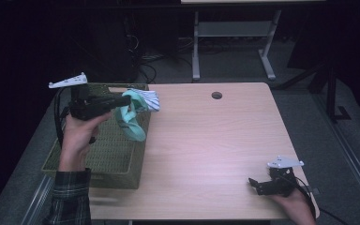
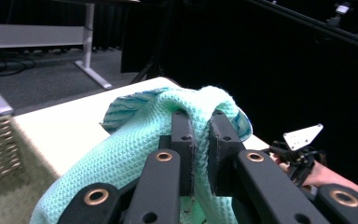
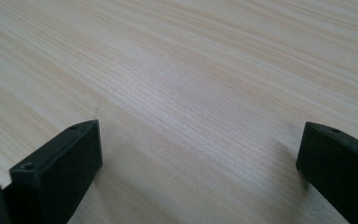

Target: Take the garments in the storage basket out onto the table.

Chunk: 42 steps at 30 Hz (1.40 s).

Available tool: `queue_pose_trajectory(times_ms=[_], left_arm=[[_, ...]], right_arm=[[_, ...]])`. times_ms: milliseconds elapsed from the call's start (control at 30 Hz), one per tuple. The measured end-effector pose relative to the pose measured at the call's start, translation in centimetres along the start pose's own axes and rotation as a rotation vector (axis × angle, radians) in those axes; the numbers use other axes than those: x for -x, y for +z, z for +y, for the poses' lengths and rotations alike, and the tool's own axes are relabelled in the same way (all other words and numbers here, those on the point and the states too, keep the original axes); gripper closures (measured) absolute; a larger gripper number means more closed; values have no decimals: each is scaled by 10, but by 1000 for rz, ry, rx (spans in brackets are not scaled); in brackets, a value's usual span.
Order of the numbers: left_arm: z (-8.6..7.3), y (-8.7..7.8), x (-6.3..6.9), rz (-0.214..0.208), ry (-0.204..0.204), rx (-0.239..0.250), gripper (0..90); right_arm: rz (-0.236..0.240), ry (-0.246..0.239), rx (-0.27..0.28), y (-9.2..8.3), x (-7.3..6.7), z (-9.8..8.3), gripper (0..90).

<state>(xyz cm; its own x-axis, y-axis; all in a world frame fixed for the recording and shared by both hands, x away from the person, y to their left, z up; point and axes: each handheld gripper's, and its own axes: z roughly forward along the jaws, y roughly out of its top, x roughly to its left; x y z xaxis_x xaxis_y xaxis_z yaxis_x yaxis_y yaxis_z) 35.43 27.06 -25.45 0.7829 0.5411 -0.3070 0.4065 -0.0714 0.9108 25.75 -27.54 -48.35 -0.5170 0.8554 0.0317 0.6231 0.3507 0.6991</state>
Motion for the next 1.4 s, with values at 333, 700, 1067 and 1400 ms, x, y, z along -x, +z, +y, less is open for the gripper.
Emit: queue_pose_trajectory(times_ms=[333,700,1067,1400], left_arm=[[7,23,20,-98,22,1,824],[9,51,37,-174,35,-9,824],[8,83,52,-237,55,-47,824],[-1,114,63,-278,71,-106,824]], right_arm=[[0,1,0,0,0,0,0],[0,0,0,0,0,0,0],[1,2,0,0,0,0,0],[1,3,0,0,0,0,0]])
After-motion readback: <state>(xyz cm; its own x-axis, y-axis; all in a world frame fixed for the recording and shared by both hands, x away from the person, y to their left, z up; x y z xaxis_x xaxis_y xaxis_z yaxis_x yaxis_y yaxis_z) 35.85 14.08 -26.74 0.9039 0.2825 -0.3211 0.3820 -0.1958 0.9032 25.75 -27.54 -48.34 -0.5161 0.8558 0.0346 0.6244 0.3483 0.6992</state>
